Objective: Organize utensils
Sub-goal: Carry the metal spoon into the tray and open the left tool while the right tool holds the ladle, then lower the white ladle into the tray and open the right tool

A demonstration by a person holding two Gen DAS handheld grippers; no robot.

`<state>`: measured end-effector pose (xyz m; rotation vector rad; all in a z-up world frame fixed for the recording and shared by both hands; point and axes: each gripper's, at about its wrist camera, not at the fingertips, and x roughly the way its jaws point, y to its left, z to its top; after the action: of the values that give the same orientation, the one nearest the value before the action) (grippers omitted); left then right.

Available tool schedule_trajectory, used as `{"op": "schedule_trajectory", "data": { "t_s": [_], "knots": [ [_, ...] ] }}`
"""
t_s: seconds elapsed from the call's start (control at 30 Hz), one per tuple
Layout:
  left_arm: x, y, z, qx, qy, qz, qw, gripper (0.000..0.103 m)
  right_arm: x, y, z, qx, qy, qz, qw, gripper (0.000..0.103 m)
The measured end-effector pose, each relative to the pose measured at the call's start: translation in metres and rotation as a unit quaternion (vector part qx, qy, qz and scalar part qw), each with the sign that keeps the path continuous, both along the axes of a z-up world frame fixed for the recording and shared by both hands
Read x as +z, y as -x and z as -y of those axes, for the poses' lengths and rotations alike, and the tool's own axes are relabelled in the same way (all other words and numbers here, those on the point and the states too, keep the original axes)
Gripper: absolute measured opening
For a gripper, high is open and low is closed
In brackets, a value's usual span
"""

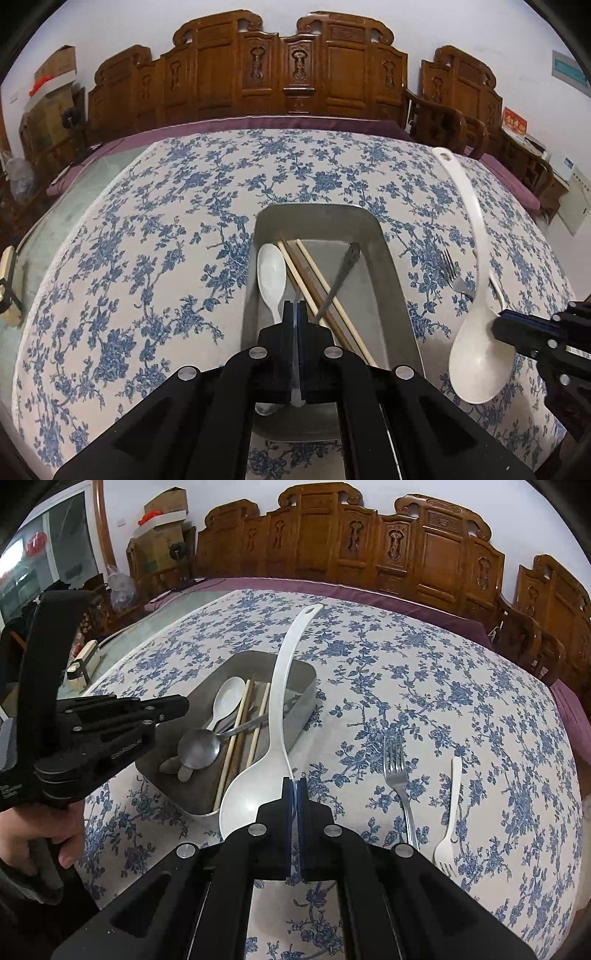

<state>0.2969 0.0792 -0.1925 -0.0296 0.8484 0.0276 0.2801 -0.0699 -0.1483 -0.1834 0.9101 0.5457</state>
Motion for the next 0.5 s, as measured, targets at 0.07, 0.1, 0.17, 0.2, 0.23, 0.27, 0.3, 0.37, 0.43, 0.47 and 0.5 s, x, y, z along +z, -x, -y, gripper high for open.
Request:
{"op": "schedule_trajectory", "data": {
  "t_s": [0.07,0.1,0.17,0.2,0.23,0.27,0.3,0.37,0.43,0.47,0.5],
  "knots": [
    [0.004,0.001,-0.004,-0.003,-0.001,0.004,1.0000,0.001,0.001,-0.002,-0.004,0.001,-0.001,0.000,1.000,0.003],
    [0.006,0.002,-0.006,-0.003,-0.002,0.007,1.0000,0.001,0.001,-0.004,-0.006,0.002,-0.002,0.000,1.000,0.003],
    [0.010,0.003,-0.011,-0.004,-0.001,0.011,0.9999,0.003,0.002,-0.006,-0.010,0.004,-0.004,0.000,1.000,0.003],
    [0.012,0.003,-0.014,-0.003,0.001,0.012,0.9999,0.008,0.002,-0.008,-0.013,0.005,-0.005,-0.001,1.000,0.003],
    [0.014,0.004,-0.018,-0.002,0.004,0.015,0.9999,0.017,0.002,-0.008,-0.015,0.006,-0.006,-0.001,1.000,0.003],
    [0.015,0.004,-0.022,0.000,0.005,0.017,0.9998,0.020,0.001,-0.010,-0.019,0.008,-0.007,-0.002,1.000,0.003],
    [0.016,0.004,-0.025,0.001,0.007,0.018,0.9998,0.021,0.000,-0.011,-0.022,0.009,-0.007,-0.003,1.000,0.003],
    [0.019,0.004,-0.032,0.005,0.007,0.021,0.9997,0.021,-0.002,-0.012,-0.030,0.013,-0.007,-0.005,1.000,0.003],
    [0.020,0.004,-0.039,0.009,0.008,0.021,0.9997,0.026,-0.004,-0.013,-0.037,0.017,-0.006,-0.006,1.000,0.003],
    [0.021,0.003,-0.043,0.011,0.010,0.022,0.9997,0.028,-0.005,-0.013,-0.042,0.019,-0.005,-0.007,1.000,0.003],
    [0.022,0.003,-0.046,0.012,0.012,0.022,0.9996,0.032,-0.006,-0.013,-0.045,0.021,-0.004,-0.008,1.000,0.003]
  ]
}}
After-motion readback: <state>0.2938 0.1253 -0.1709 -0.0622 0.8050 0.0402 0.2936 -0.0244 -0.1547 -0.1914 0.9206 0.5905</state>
